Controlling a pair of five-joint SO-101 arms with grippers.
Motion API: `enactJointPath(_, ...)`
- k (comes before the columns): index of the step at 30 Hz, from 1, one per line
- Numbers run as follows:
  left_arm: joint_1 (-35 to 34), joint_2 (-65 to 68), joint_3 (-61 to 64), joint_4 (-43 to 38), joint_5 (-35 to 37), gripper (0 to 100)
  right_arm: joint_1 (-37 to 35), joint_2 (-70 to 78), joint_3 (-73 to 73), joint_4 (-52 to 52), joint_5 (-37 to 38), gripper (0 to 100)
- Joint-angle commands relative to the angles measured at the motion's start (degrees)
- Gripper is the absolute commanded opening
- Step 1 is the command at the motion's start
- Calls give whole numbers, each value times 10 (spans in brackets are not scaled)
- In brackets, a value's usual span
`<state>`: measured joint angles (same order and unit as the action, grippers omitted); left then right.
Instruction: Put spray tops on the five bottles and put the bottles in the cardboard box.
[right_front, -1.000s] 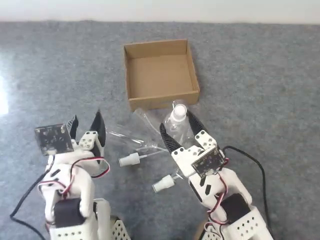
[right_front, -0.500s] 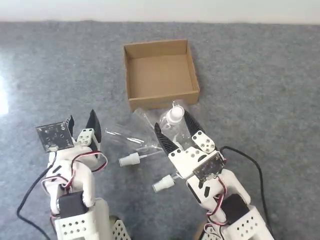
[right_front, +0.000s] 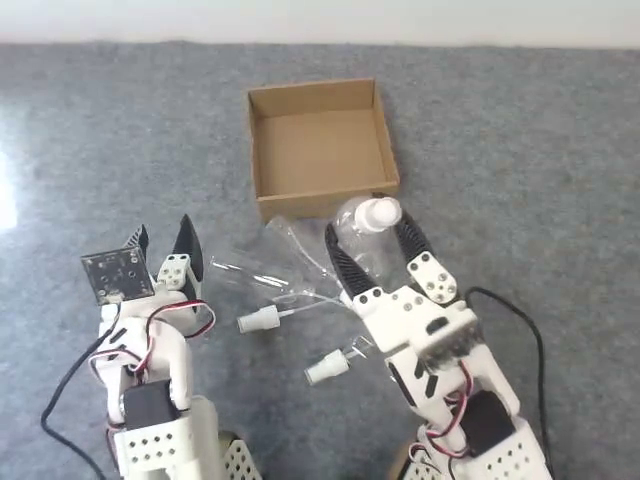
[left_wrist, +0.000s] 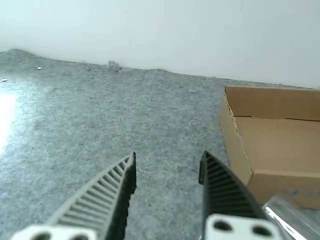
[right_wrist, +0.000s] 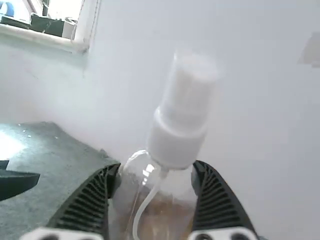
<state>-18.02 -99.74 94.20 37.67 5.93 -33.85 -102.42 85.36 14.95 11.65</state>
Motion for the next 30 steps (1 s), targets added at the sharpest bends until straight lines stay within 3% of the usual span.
enactJointPath(1,2,-8,-7,-19,-5,188,7,62,-74,-19,-6,8)
enactJointPath(16,3,-8,-5,-21,-5,188,7,389,-270,-24,-8,10)
enactJointPath(23,3,-8,-4,-20,-5,188,7,527,-287,-204,-4,10)
enactJointPath(30,3,-7,-4,-20,-5,188,10,705,-358,-283,-7,9)
